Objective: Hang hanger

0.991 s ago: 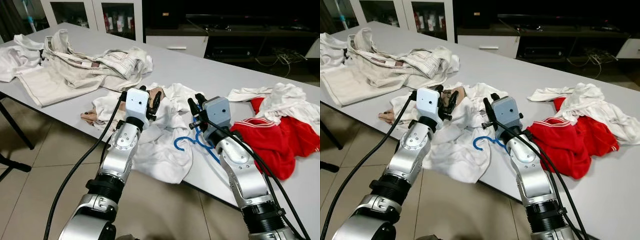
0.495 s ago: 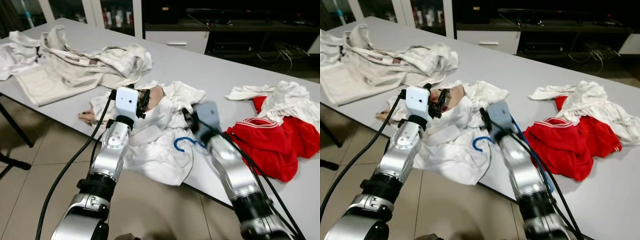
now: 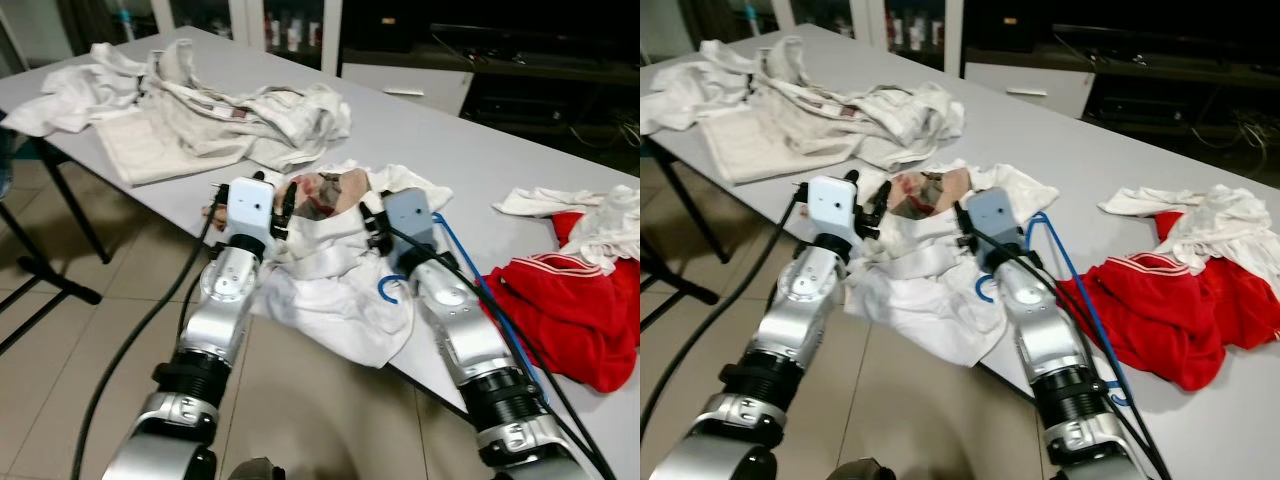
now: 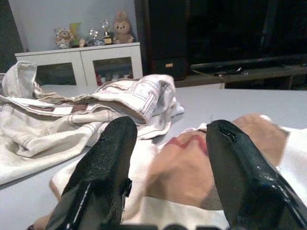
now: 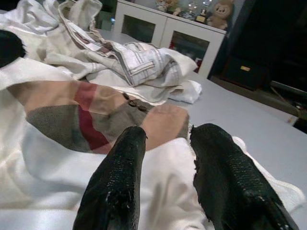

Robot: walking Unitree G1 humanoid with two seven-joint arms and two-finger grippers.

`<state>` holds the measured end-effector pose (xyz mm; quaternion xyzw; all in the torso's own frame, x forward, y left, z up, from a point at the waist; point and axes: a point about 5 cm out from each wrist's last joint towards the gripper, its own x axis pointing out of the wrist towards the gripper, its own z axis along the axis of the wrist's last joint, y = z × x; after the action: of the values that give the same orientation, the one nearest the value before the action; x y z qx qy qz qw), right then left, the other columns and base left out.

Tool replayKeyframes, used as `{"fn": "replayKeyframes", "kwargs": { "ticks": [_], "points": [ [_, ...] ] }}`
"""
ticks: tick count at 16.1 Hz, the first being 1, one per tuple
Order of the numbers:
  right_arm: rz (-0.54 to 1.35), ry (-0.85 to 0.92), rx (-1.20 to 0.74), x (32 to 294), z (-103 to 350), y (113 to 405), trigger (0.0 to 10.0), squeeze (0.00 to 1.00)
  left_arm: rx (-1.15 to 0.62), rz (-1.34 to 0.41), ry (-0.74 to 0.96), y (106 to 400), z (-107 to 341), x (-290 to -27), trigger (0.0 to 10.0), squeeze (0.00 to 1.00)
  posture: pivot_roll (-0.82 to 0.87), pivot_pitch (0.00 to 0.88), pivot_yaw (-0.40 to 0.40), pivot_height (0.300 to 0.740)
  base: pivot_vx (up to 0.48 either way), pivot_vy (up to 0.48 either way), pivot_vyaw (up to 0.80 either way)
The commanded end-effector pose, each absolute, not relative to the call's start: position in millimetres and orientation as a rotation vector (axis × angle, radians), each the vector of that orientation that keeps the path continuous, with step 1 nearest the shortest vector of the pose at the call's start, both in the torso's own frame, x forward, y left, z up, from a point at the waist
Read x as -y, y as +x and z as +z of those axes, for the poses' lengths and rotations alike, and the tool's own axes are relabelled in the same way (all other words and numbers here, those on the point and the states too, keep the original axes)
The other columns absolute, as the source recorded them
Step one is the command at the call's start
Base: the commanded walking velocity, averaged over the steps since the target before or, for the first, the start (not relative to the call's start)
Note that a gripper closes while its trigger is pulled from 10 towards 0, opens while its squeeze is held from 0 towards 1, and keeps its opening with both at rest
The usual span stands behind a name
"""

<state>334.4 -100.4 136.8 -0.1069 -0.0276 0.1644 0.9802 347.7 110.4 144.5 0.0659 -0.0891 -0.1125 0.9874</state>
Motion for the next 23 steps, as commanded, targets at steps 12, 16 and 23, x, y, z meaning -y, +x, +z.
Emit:
{"fn": "replayKeyframes", "kwargs": {
  "ticks": [12,16,23],
  "points": [
    [0.346,-0.221,-0.043,96.9,125.0,341.0,10.0,0.0,0.204,-0.226,0.2,351.0,151.1,-123.7,10.0,0.0,0.06,0.0,-0.022,0.723,0.0,0.0,0.0],
    [0.305,-0.173,-0.013,96.0,135.6,348.7,10.0,0.0,0.232,-0.281,0.257,349.4,154.5,-128.8,10.0,0.0,0.06,0.0,-0.019,0.723,0.0,0.0,0.0],
    [0.362,-0.006,-0.065,81.2,136.6,352.0,10.0,0.0,0.157,-0.409,0.462,351.1,154.9,-166.3,10.0,0.0,0.07,0.002,-0.025,0.723,0.0,0.0,0.0]
  ]
}}
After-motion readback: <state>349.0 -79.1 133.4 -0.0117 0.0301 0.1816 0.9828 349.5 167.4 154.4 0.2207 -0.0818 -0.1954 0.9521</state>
